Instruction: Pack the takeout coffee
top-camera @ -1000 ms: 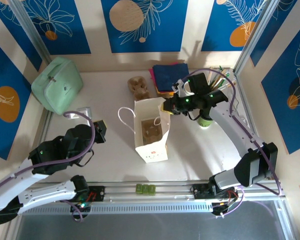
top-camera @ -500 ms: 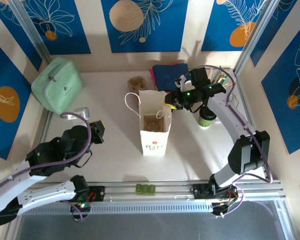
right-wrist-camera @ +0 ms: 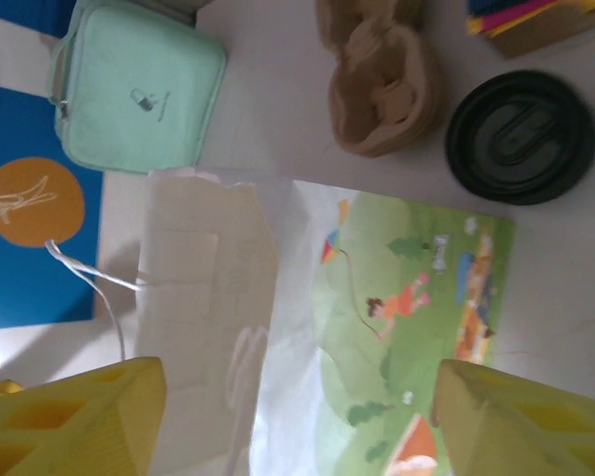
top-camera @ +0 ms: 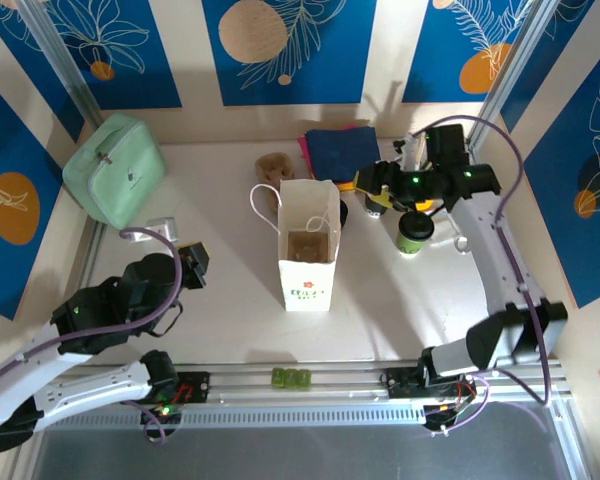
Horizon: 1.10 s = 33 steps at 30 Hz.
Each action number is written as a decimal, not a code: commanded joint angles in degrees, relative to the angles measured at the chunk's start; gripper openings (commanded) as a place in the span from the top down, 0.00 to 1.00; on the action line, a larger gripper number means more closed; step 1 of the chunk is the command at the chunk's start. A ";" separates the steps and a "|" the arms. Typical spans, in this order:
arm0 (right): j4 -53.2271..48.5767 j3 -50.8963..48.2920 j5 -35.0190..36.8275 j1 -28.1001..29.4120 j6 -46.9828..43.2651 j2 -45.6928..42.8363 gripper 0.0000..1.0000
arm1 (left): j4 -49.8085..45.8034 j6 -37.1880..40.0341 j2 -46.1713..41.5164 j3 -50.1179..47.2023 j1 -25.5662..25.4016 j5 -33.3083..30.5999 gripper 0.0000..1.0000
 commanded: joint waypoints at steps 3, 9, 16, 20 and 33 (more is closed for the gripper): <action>-6.37 -2.66 17.62 -0.20 -3.05 -8.63 0.07 | 1.70 2.49 -0.92 -1.95 0.73 -3.49 0.54; -6.66 -9.03 31.42 -1.95 -10.30 -12.46 0.01 | 2.94 3.83 -0.90 -4.23 0.82 -5.40 0.33; -8.72 -8.96 31.66 -5.07 -11.53 -6.51 0.01 | 5.61 5.59 -0.97 -6.45 1.04 -4.83 0.26; -10.06 -7.39 32.11 -5.97 -10.97 -0.83 0.01 | 6.30 7.02 -0.83 -7.01 1.10 -3.28 0.23; -9.18 -5.73 31.86 -7.70 -11.58 6.52 0.01 | 6.95 8.22 -4.28 -9.47 1.22 -0.98 0.21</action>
